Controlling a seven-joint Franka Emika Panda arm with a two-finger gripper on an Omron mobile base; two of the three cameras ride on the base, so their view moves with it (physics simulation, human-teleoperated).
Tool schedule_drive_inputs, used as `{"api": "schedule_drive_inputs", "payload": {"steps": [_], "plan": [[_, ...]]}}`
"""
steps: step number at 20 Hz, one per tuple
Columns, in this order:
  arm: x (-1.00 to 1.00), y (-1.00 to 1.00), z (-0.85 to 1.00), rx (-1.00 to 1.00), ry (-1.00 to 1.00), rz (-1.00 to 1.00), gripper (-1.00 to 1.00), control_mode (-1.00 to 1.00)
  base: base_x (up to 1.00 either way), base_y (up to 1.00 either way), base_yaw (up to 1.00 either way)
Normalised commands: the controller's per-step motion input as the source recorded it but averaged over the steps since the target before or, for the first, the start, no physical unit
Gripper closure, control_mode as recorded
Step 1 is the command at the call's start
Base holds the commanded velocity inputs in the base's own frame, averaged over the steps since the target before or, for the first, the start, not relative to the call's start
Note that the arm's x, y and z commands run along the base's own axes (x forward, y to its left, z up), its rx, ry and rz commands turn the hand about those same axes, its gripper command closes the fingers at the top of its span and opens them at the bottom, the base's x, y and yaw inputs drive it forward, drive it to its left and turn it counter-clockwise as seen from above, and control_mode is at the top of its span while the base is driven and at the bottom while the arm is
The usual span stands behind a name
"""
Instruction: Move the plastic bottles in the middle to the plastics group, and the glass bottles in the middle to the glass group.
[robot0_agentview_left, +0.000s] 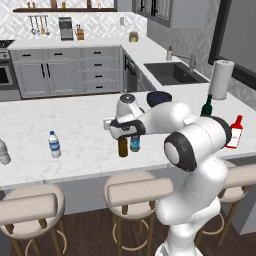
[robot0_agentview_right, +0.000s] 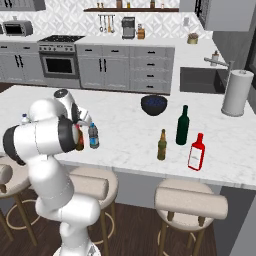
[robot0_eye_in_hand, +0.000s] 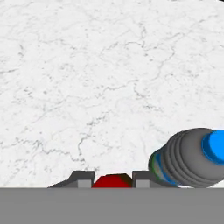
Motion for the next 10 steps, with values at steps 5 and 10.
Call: {"api": "schedule_drive_inputs", "payload": {"steps": [5, 10], "plan": [[-0.59, -0.20, 0.35, 0.02, -0.05, 0.05, 1.00, -1.00, 0.00, 0.00, 0.00], [-0.59, -0.41, 0.47, 0.00, -0.07, 0.07, 1.00, -1.00, 0.00, 0.00, 0.00]]}}
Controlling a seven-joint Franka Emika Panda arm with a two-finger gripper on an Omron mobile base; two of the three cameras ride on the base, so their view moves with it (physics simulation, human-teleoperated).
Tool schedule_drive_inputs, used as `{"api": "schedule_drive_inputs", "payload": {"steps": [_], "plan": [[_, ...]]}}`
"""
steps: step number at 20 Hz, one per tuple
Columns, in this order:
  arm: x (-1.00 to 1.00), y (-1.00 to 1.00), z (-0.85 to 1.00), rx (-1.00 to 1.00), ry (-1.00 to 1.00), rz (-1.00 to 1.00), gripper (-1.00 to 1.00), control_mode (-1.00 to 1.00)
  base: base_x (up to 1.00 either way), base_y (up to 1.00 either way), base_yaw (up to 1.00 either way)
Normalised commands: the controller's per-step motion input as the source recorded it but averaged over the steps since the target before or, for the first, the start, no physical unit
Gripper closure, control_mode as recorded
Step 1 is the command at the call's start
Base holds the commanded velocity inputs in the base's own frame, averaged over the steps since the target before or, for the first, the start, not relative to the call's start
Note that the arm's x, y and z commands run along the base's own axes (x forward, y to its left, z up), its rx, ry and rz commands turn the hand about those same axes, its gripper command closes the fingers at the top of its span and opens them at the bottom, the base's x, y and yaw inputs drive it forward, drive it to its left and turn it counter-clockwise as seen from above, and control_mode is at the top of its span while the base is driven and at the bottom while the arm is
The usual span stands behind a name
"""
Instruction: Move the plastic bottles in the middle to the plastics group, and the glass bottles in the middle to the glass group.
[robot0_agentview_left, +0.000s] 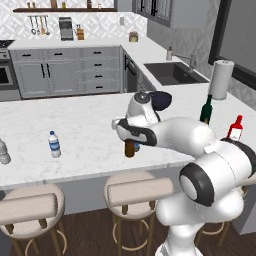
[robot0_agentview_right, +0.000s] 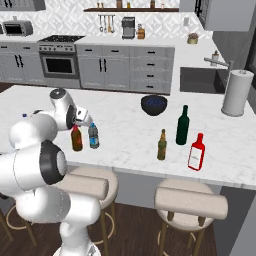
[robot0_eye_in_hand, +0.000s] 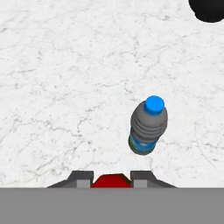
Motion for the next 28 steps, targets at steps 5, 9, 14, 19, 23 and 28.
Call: {"api": "schedule_drive_inputs", "payload": {"steps": [5, 9, 14, 19, 23, 28], "plan": [[-0.37, -0.59, 0.46, 0.00, -0.01, 0.04, 1.00, -1.00, 0.00, 0.00, 0.00], [-0.30, -0.68, 0.30, 0.00, -0.01, 0.01, 1.00, -1.00, 0.00, 0.00, 0.00], [-0.06, -0.67, 0.13, 0.00, 0.00, 0.00, 1.00, -1.00, 0.00, 0.00, 0.00], [0.02, -0.69, 0.05, 0.00, -0.01, 0.00, 1.00, -1.00, 0.00, 0.00, 0.00], [0.26, -0.71, 0.00, -0.03, 0.00, 0.00, 1.00, -1.00, 0.00, 0.00, 0.00], [0.54, -0.48, 0.00, -0.07, 0.03, -0.03, 1.00, -1.00, 0.00, 0.00, 0.00]]}}
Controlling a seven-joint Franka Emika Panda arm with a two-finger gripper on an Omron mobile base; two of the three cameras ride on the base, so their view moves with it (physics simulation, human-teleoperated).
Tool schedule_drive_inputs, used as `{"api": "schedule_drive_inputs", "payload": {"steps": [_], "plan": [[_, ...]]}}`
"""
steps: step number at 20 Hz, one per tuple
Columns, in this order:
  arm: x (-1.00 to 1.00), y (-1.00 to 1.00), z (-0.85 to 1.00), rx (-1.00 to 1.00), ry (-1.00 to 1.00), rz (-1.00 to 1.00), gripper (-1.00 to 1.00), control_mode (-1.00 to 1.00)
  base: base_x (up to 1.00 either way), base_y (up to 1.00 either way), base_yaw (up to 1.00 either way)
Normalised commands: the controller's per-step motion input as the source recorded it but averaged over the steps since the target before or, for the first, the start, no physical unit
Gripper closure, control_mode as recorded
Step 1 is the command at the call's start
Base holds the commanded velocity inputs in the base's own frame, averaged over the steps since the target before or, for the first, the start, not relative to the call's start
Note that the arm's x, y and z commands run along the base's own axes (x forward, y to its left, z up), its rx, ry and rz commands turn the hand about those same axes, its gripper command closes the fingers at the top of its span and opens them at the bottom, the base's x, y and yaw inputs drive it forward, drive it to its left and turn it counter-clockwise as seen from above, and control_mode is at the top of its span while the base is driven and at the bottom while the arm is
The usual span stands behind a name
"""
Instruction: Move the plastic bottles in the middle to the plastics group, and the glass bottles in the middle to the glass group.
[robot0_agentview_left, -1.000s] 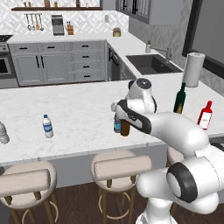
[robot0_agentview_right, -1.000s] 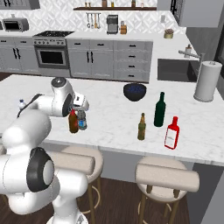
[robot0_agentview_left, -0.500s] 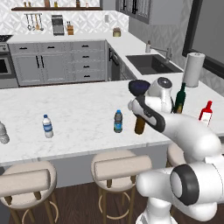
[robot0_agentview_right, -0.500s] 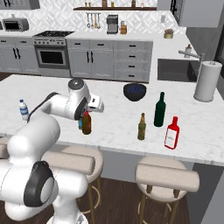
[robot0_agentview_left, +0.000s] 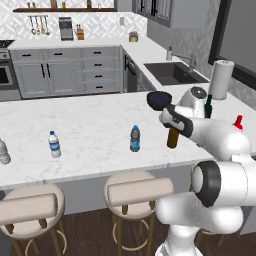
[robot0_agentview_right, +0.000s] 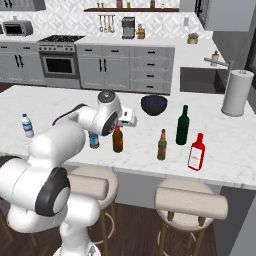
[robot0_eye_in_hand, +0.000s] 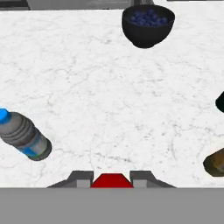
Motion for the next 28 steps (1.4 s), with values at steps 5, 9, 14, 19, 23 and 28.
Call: {"api": "schedule_drive_inputs", "payload": {"steps": [5, 9, 14, 19, 23, 28], "plan": [[0.42, -0.39, -0.07, -0.16, 0.01, -0.09, 1.00, -1.00, 0.00, 0.00, 0.00], [0.29, -0.49, -0.19, -0.13, 0.00, -0.11, 1.00, -1.00, 0.00, 0.00, 0.00], [0.23, -0.33, -0.30, -0.02, 0.00, -0.04, 1.00, -1.00, 0.00, 0.00, 0.00], [0.31, -0.34, -0.19, 0.00, 0.00, -0.01, 1.00, -1.00, 0.00, 0.00, 0.00], [0.23, -0.47, -0.08, 0.00, 0.00, -0.01, 1.00, -1.00, 0.00, 0.00, 0.00], [0.24, -0.36, -0.08, 0.00, 0.00, -0.01, 1.00, -1.00, 0.00, 0.00, 0.00]]}}
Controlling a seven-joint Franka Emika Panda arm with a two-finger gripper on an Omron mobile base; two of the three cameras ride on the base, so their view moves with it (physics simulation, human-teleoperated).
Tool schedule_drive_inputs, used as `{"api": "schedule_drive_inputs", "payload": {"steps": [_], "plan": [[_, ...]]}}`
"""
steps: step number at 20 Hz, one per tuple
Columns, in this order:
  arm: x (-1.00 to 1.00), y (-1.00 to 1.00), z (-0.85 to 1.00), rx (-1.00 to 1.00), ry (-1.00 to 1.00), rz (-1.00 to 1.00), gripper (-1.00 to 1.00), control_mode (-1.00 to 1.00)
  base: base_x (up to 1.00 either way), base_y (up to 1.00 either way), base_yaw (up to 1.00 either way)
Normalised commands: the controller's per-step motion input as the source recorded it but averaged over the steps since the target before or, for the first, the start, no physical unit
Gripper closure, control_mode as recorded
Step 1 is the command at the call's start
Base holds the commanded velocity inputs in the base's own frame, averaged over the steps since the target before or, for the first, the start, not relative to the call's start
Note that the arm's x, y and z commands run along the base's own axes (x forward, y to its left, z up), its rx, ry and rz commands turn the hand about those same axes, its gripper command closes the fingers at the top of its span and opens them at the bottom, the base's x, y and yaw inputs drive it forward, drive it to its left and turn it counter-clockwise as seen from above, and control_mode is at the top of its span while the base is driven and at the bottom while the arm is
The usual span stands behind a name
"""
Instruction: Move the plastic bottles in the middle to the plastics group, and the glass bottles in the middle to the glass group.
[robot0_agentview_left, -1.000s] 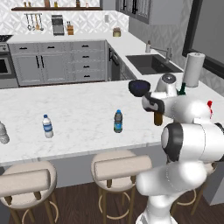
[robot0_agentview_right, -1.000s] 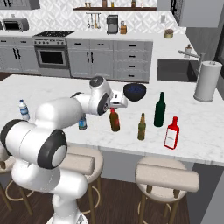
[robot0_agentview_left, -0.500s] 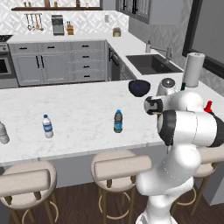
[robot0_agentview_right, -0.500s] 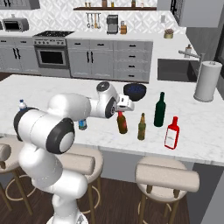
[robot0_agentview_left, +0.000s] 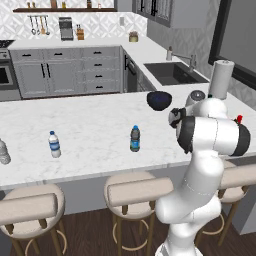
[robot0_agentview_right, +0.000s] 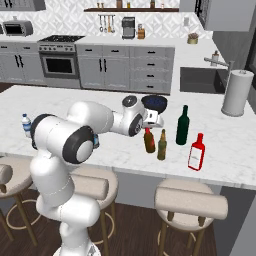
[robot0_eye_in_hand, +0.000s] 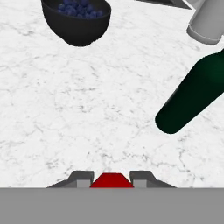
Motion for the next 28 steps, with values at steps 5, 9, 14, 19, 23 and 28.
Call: {"api": "schedule_drive_inputs", "payload": {"steps": [5, 9, 14, 19, 23, 28], "plan": [[0.16, -0.13, -0.17, 0.00, 0.00, 0.00, 1.00, -1.00, 0.00, 0.00, 0.00], [0.10, 0.00, -0.24, 0.00, 0.00, 0.00, 1.00, -1.00, 0.00, 0.00, 0.00], [0.06, -0.08, -0.26, 0.00, 0.00, 0.00, 1.00, -1.00, 0.00, 0.00, 0.00], [0.04, -0.18, -0.24, 0.01, 0.00, 0.00, 1.00, -1.00, 0.00, 0.00, 0.00], [-0.15, -0.05, -0.23, 0.02, 0.00, 0.00, 1.00, -1.00, 0.00, 0.00, 0.00], [-0.30, 0.03, -0.18, 0.01, 0.00, 0.00, -1.00, -1.00, 0.00, 0.00, 0.00]]}}
